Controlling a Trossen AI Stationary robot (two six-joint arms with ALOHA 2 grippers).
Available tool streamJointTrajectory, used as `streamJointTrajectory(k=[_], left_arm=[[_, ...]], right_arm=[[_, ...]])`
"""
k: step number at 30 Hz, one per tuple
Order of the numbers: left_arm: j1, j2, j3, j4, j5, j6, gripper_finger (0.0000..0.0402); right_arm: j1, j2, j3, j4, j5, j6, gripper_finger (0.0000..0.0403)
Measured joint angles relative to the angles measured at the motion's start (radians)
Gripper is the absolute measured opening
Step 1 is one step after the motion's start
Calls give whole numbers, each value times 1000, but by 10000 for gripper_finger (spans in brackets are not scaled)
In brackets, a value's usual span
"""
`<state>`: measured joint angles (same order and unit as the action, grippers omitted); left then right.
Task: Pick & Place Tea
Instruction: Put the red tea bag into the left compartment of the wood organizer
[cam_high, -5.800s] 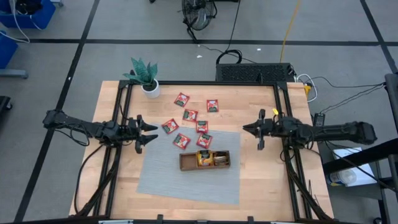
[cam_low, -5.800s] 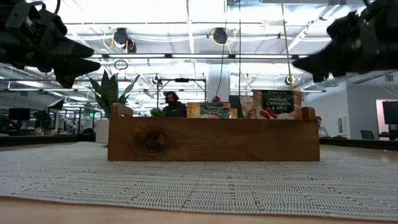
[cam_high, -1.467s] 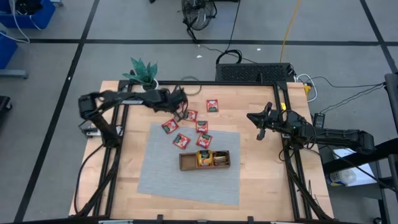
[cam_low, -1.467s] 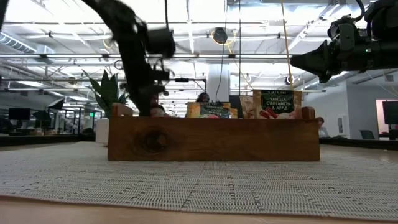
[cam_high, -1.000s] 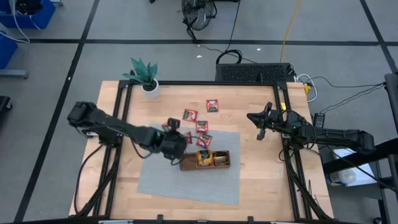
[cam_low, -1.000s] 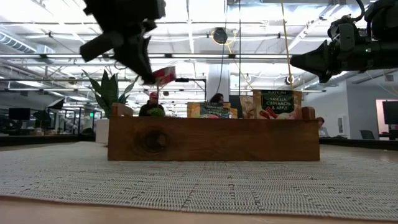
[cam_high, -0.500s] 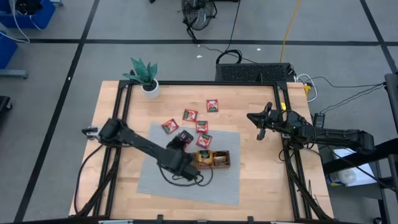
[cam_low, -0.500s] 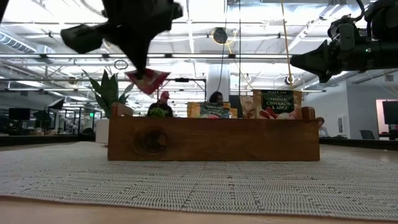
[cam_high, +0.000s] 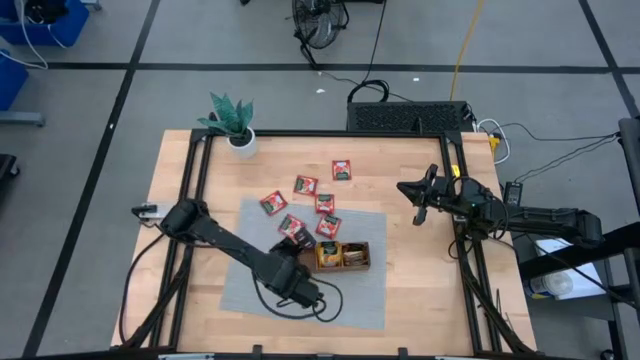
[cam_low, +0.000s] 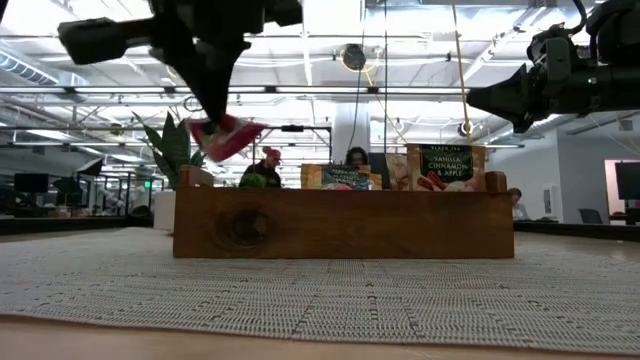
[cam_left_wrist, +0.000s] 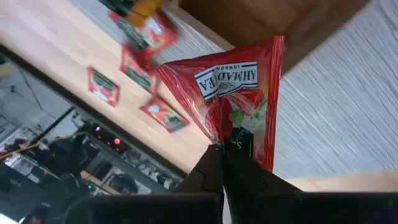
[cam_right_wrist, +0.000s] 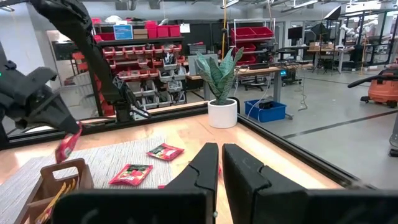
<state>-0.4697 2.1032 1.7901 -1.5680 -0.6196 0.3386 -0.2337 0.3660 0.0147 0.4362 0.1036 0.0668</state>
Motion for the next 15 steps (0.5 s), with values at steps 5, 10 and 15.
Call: streamJointTrajectory(k=[5,10,15], left_arm=[[-5,47,-1,2,-22,63,4],[-2,67,0,11,-89,153,5],[4,67,0,38,-105,213,4]], right_arm=[[0,0,0,0,0,0,13],[0,0,0,0,0,0,14],[0,0,0,0,0,0,14]])
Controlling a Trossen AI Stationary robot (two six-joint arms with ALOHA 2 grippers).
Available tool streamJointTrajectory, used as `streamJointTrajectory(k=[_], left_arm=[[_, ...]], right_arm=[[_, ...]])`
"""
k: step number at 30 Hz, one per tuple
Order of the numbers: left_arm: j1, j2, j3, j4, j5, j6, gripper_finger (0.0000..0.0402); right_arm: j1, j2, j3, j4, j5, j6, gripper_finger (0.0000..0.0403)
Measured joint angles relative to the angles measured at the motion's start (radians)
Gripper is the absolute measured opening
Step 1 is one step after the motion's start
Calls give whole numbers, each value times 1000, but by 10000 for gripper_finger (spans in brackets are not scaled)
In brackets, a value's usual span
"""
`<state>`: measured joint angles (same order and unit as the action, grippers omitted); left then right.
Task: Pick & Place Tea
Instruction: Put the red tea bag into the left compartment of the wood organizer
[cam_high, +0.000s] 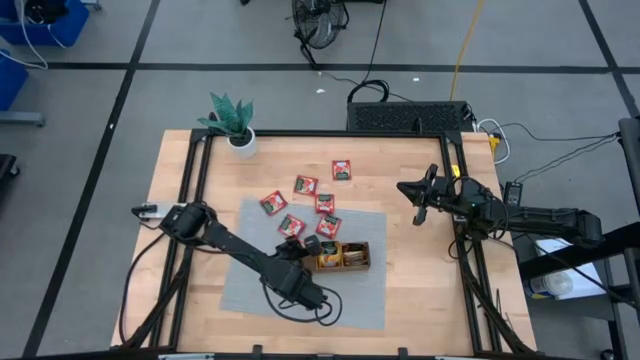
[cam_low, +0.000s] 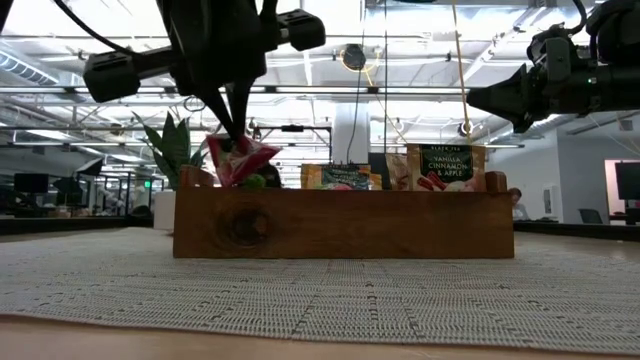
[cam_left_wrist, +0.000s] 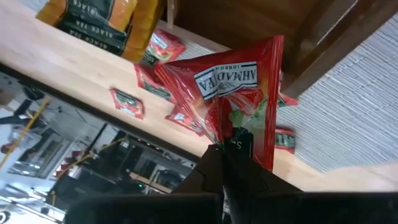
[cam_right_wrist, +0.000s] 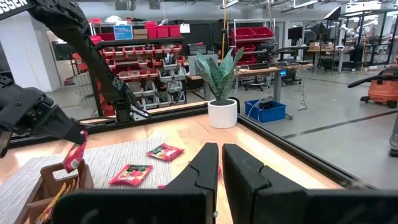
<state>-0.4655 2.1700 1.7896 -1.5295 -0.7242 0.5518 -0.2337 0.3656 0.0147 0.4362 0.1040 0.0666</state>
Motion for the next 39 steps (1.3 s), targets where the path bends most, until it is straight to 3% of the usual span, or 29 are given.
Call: streamJointTrajectory(k=[15,25,39], left_arm=[[0,0,-24,85,94,76,6],[0,-1,-46,125,87,12,76],[-6,-1,-46,123,42,-45,140]], right_arm=[[0,0,0,0,0,0,13],[0,0,0,0,0,0,14],[0,0,0,0,0,0,13]])
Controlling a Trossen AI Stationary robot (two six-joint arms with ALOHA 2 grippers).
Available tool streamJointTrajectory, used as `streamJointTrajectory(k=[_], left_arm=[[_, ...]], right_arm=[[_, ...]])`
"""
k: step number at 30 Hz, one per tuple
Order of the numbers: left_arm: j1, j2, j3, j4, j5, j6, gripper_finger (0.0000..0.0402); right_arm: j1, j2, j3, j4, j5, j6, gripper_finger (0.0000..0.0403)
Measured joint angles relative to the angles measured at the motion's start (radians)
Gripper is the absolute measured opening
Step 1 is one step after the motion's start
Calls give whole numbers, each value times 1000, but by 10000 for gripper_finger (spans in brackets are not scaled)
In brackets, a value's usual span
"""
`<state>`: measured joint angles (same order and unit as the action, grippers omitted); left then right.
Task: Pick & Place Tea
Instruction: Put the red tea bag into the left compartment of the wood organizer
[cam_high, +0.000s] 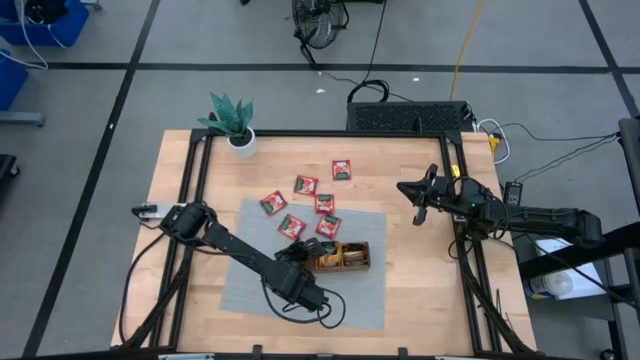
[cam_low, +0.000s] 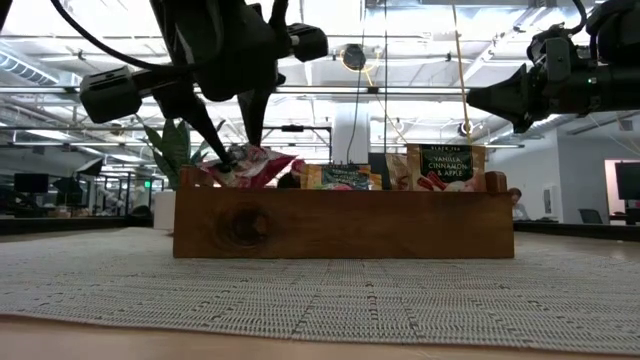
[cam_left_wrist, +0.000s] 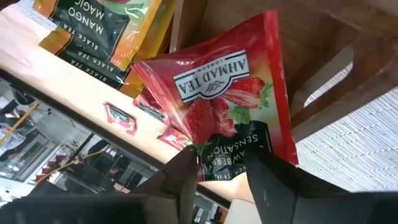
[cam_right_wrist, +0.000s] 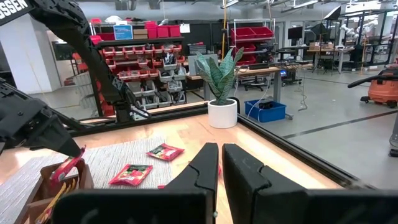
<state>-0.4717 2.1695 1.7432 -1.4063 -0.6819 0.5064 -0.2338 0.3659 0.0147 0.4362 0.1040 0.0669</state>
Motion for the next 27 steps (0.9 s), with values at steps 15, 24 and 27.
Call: streamJointTrajectory(k=[15,24,27], left_arm=[[0,0,0,-8,-11,-84,226],[-10,-31,1,-133,-232,-457,232],[3,-74,2,-163,-207,-676,232]], right_arm=[[0,0,0,0,0,0,13],[0,0,0,0,0,0,14],[0,0,0,0,0,0,13]])
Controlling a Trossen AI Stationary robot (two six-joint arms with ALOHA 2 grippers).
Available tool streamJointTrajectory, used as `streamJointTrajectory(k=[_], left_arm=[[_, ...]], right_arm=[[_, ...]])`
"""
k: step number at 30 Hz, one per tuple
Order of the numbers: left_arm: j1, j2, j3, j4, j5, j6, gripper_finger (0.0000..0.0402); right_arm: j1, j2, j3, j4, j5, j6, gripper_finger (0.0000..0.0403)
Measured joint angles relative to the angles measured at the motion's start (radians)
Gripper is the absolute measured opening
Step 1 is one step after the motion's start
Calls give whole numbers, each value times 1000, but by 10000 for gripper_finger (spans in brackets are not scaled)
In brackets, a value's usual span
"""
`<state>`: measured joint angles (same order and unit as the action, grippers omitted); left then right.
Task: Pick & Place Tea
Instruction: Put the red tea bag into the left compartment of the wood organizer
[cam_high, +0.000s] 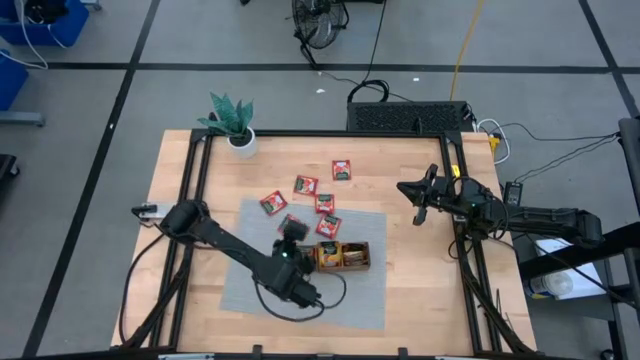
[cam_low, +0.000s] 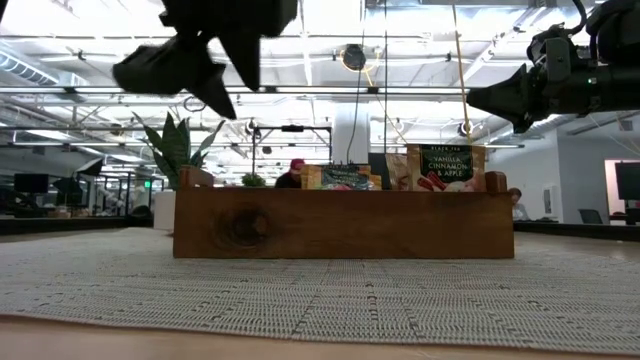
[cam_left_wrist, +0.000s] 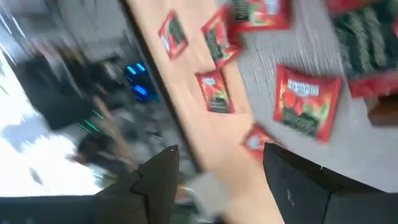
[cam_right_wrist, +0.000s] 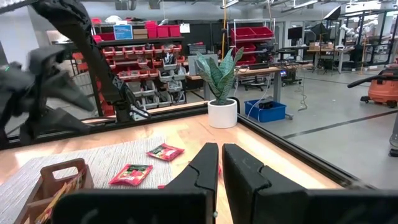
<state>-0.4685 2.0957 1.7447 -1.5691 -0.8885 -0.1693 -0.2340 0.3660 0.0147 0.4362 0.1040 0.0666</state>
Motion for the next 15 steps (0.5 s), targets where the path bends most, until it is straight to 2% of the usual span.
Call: streamJointTrajectory(k=[3,5,7,10,13,15], left_arm=[[42,-63,0,8,102,-244,232],[90,-109,0,46,244,-363,232],[144,-149,-4,120,419,-420,232],[204,-184,-34,309,616,-349,232],[233,-194,-84,496,758,-189,232],[250,-193,-106,557,852,-127,232]], right_arm=[[0,0,0,0,0,0,14],[0,0,0,0,0,0,13],[0,0,0,0,0,0,13],[0,0,0,0,0,0,14],[0,0,0,0,0,0,13],[0,0,0,1,0,0,13]])
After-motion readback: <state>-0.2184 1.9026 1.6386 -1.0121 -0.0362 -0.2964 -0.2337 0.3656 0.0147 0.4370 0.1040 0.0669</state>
